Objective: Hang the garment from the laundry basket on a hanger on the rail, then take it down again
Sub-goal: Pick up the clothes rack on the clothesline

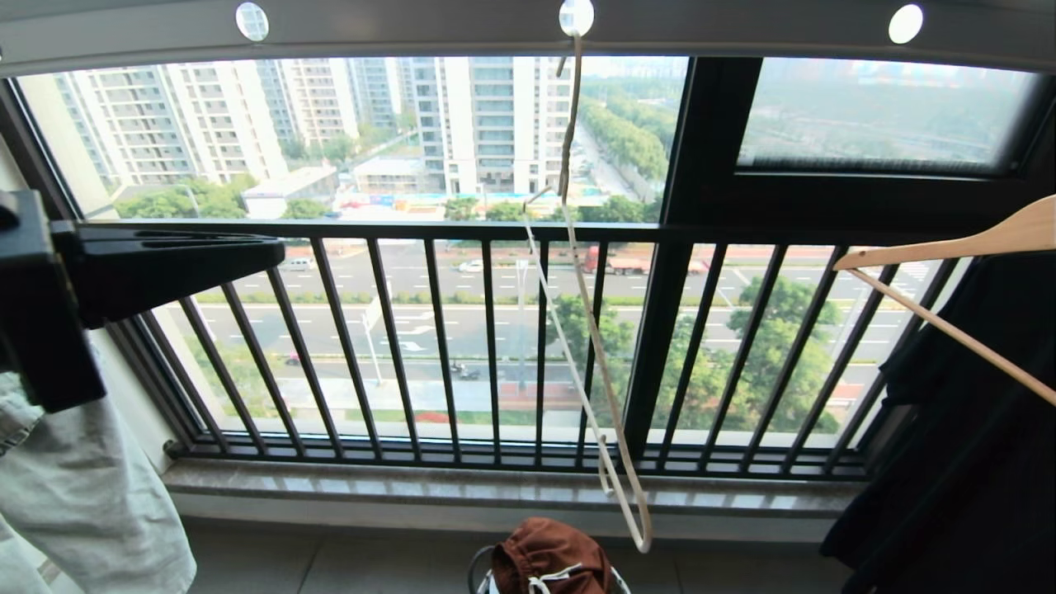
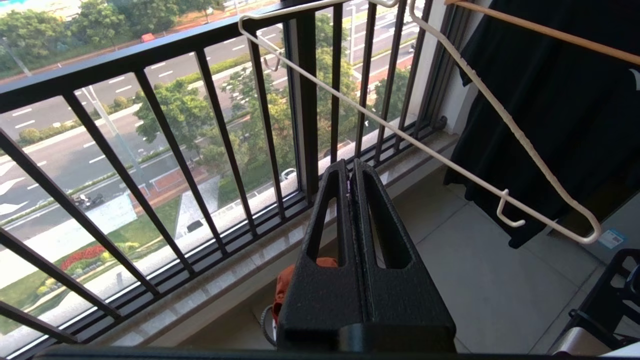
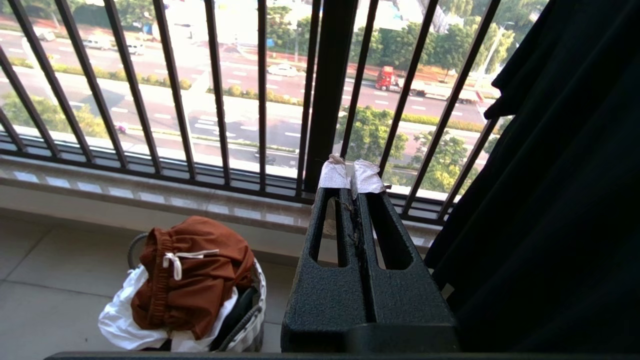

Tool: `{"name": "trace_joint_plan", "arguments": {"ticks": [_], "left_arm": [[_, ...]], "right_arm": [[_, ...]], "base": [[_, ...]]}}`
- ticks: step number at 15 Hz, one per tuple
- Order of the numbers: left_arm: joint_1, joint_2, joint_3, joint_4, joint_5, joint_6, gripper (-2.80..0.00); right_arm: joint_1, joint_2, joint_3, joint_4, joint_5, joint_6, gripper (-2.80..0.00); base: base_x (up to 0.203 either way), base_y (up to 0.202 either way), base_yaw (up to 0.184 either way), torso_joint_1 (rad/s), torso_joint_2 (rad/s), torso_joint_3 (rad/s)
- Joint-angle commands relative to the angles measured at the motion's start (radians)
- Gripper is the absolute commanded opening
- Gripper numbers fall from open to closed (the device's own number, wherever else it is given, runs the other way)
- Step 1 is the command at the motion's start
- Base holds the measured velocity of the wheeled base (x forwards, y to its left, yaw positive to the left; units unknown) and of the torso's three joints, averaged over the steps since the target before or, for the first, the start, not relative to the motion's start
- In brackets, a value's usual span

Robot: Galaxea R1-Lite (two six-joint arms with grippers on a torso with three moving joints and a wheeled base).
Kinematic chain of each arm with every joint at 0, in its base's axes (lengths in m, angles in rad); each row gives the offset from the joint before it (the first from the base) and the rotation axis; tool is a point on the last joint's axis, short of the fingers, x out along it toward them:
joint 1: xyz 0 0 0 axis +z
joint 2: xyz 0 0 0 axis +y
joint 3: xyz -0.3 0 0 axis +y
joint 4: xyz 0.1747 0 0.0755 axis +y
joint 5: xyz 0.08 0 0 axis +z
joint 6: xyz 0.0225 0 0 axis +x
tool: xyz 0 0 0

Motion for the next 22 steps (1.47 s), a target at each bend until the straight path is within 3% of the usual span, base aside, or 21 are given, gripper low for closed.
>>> {"name": "trace_joint_plan", "arguments": {"ticks": [1, 5, 9, 10, 13, 17, 18, 20, 22], "left_arm": [[-0.186, 0.182, -0.125, 0.008, 0.163, 0.002, -2.80], [-0.405, 0.313, -0.203, 0.012, 0.363, -0.031, -2.80], [-0.561, 0.358, -0.250, 0.013, 0.587, -0.057, -2.80], [-0.590, 0.356, -0.253, 0.013, 0.619, -0.059, 0.00], [-0.638, 0.360, -0.282, 0.035, 0.685, -0.072, 0.00], [-0.641, 0.448, -0.405, 0.142, 0.707, -0.194, 0.00], [-0.641, 0.477, -0.427, 0.167, 0.728, -0.212, 0.00], [-0.640, 0.529, -0.454, 0.170, 0.838, -0.221, 0.00], [-0.641, 0.567, -0.495, 0.169, 0.860, -0.221, 0.00]], "right_arm": [[0.000, 0.001, 0.000, 0.000, 0.001, -0.002, -2.80], [0.000, 0.001, 0.000, 0.000, 0.001, -0.002, -2.80], [0.000, 0.001, 0.000, 0.000, 0.001, -0.001, -2.80], [0.000, 0.001, 0.000, 0.000, 0.001, -0.002, -2.80], [0.000, 0.001, 0.000, 0.000, 0.001, -0.001, -2.80], [0.000, 0.001, 0.000, 0.000, 0.001, -0.002, -2.80], [0.000, 0.001, 0.000, 0.000, 0.001, -0.001, -2.80], [0.000, 0.001, 0.000, 0.000, 0.001, 0.000, -2.80], [0.000, 0.001, 0.000, 0.000, 0.001, 0.000, -2.80]], "base": [[0.000, 0.000, 0.000, 0.000, 0.00, 0.000], [0.000, 0.000, 0.000, 0.000, 0.00, 0.000], [0.000, 0.000, 0.000, 0.000, 0.00, 0.000], [0.000, 0.000, 0.000, 0.000, 0.00, 0.000], [0.000, 0.000, 0.000, 0.000, 0.00, 0.000], [0.000, 0.000, 0.000, 0.000, 0.00, 0.000], [0.000, 0.000, 0.000, 0.000, 0.00, 0.000], [0.000, 0.000, 0.000, 0.000, 0.00, 0.000], [0.000, 0.000, 0.000, 0.000, 0.00, 0.000]]}}
